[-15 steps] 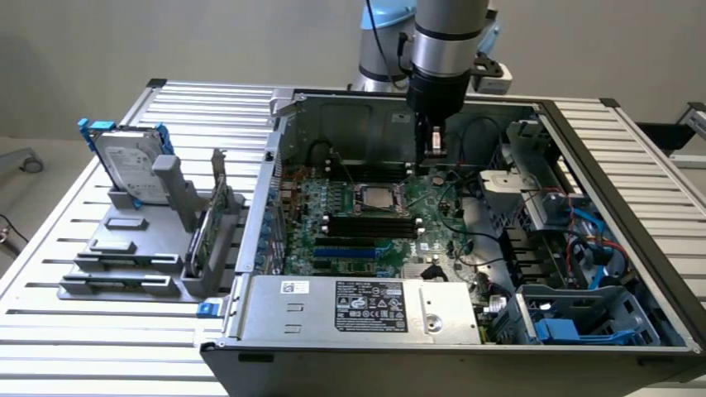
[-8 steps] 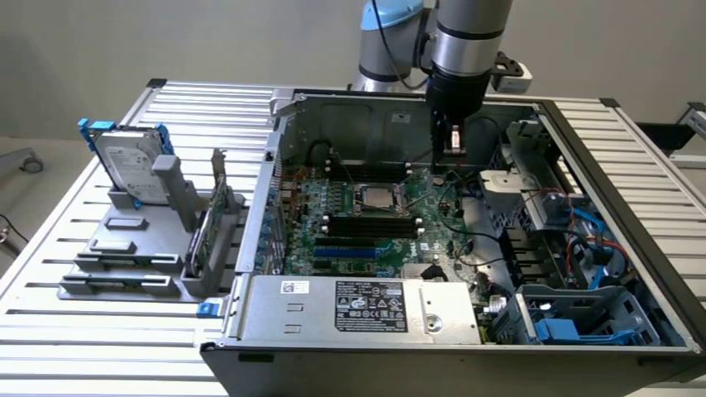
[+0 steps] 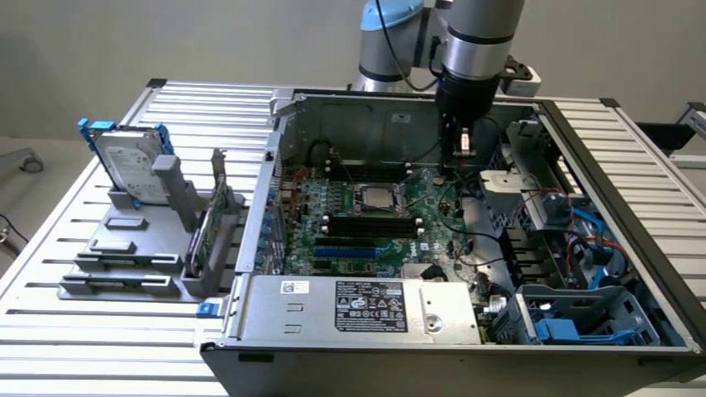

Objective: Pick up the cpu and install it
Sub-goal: 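Close the cpu cover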

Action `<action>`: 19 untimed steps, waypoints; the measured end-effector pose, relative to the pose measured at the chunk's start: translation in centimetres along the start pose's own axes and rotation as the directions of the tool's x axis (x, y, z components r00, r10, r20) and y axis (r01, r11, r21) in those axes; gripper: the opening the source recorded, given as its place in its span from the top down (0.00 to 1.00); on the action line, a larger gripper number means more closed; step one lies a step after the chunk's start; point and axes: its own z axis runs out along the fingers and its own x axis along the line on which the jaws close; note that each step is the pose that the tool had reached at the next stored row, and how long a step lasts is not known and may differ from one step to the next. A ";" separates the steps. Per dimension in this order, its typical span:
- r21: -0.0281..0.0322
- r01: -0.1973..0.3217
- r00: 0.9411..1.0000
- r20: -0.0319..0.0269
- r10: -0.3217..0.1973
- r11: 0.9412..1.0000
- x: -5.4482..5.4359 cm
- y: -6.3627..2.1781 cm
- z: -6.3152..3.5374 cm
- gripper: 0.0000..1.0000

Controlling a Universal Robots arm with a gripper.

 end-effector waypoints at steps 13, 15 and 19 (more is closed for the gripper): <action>0.004 0.000 1.000 0.002 0.000 1.000 0.1 0.01 2.19 0.89; 0.020 0.001 1.000 0.011 -0.001 1.000 0.1 0.00 2.19 0.89; 0.053 0.001 0.999 0.032 -0.003 0.999 0.1 0.00 2.19 0.89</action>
